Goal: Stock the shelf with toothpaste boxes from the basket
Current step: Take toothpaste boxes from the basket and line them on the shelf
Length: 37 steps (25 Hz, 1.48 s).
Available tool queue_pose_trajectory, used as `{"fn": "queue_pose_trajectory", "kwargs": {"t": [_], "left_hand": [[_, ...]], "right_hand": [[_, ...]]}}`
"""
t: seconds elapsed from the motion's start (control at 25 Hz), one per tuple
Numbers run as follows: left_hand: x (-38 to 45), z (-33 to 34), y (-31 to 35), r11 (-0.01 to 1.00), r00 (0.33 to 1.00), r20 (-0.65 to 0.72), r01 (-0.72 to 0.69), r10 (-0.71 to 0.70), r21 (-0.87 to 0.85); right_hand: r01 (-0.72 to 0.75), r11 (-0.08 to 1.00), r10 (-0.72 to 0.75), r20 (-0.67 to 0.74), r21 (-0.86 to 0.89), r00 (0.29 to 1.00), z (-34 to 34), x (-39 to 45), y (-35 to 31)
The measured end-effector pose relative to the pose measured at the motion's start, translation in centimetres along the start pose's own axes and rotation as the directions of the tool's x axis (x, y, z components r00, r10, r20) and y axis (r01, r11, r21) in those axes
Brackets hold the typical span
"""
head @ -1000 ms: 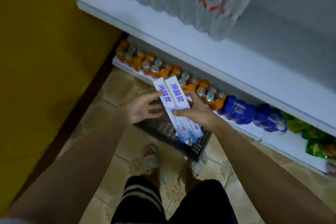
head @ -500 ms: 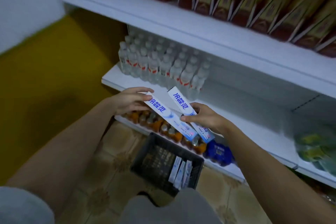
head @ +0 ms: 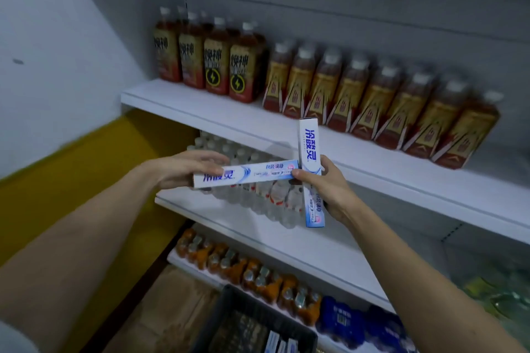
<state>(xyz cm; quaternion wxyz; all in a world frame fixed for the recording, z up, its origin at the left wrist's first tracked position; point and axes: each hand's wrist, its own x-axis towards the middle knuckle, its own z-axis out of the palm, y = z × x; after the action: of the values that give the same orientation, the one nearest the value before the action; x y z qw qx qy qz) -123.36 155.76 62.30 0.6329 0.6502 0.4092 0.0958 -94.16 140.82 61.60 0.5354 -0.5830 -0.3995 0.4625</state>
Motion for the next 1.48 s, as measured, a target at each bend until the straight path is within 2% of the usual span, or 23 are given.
{"fn": "queue_pose_trajectory", "kwargs": {"t": [0.08,0.2,0.44,0.6,0.68,0.76,0.88,1.0,1.16,1.28,1.48], "left_hand": [[-0.3,0.7,3.8,0.955,0.988,0.134,0.030,-0.073,0.294],[-0.1,2.8,7.2,0.895,0.970,0.213,0.008,-0.114,0.445],[0.1,4.2,7.3,0.936,0.992,0.124,-0.058,0.015,0.348],[-1.7,1.9,12.8,0.929,0.987,0.025,-0.158,0.158,0.335],[-3.2,0.7,16.5,0.889,0.957,-0.068,-0.234,0.282,0.393],[-4.8,-0.5,19.8,0.828,0.892,-0.160,-0.307,0.422,0.469],[-7.3,-2.2,24.2,0.734,0.819,-0.156,-0.388,0.552,0.558],[-9.3,-3.3,28.8,0.622,0.764,-0.111,-0.422,0.636,0.659],[-10.8,-3.0,34.5,0.515,0.686,-0.072,-0.469,0.725,0.718],[-10.7,-2.1,37.9,0.489,0.657,-0.038,-0.520,0.753,0.701],[-7.8,-0.4,43.3,0.420,0.628,-0.038,-0.473,0.777,0.775]], "right_hand": [[0.026,0.999,-0.026,0.034,-0.020,0.999,0.1,0.1,-1.5],[0.072,0.997,-0.072,-0.003,-0.023,0.997,0.6,0.3,-2.8],[0.080,0.995,-0.082,-0.048,-0.053,0.995,-0.5,0.1,-3.9],[0.165,0.973,-0.181,-0.091,-0.158,0.979,-1.1,-0.2,-9.2],[0.241,0.943,-0.268,-0.094,-0.229,0.959,-1.3,-0.7,-13.2],[0.310,0.893,-0.356,-0.092,-0.325,0.930,-1.2,-1.7,-17.0],[0.384,0.828,-0.457,-0.095,-0.409,0.884,-1.1,-3.6,-22.3],[0.394,0.761,-0.499,-0.078,-0.516,0.863,-1.2,-5.4,-27.4],[0.426,0.715,-0.556,-0.081,-0.554,0.827,-2.1,-6.7,-33.0],[0.428,0.692,-0.570,-0.075,-0.581,0.819,-3.9,-7.1,-36.4],[0.322,0.615,-0.561,-0.112,-0.720,0.821,-9.1,-6.6,-40.7]]}}
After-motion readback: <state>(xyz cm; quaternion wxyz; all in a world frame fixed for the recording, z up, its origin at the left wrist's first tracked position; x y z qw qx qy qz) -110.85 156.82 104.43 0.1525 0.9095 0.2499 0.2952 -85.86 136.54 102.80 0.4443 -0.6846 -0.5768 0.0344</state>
